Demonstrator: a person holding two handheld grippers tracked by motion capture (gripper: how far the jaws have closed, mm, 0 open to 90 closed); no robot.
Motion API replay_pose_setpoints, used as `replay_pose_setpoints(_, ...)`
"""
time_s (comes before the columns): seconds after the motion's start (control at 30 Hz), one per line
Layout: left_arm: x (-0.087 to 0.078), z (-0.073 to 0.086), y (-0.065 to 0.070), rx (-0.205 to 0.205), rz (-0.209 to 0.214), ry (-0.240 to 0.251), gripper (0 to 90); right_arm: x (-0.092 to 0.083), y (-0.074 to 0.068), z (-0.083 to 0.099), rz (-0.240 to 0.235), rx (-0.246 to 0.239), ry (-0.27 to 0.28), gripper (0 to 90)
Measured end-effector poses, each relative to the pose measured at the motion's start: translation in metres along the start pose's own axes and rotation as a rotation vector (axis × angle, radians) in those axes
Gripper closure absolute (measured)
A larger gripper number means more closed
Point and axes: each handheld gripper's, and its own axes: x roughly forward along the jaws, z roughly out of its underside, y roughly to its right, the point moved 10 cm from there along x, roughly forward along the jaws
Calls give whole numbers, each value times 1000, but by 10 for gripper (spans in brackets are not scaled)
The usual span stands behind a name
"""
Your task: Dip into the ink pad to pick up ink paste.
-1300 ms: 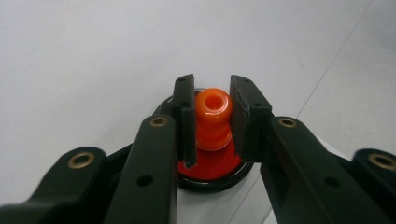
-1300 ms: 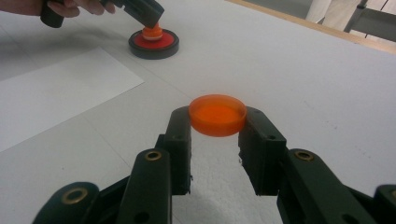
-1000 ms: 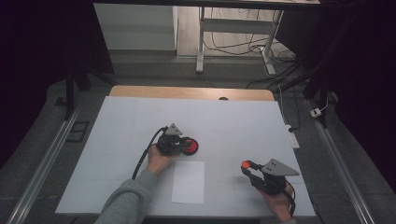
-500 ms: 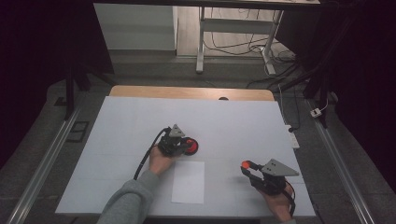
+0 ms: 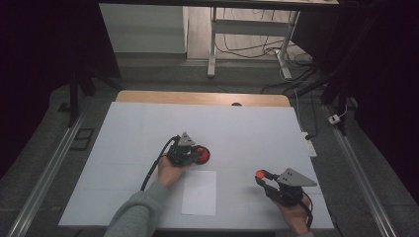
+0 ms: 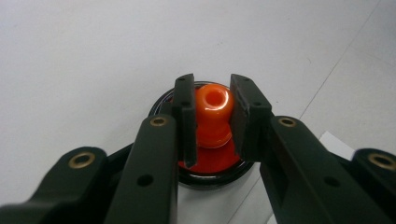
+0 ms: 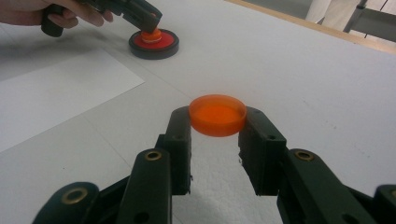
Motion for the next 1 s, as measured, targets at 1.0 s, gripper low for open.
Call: replay_pose_setpoints(1.0,-6,-18,-6,-23,6,32,721,-1,1,-1,-2,6,5,646)
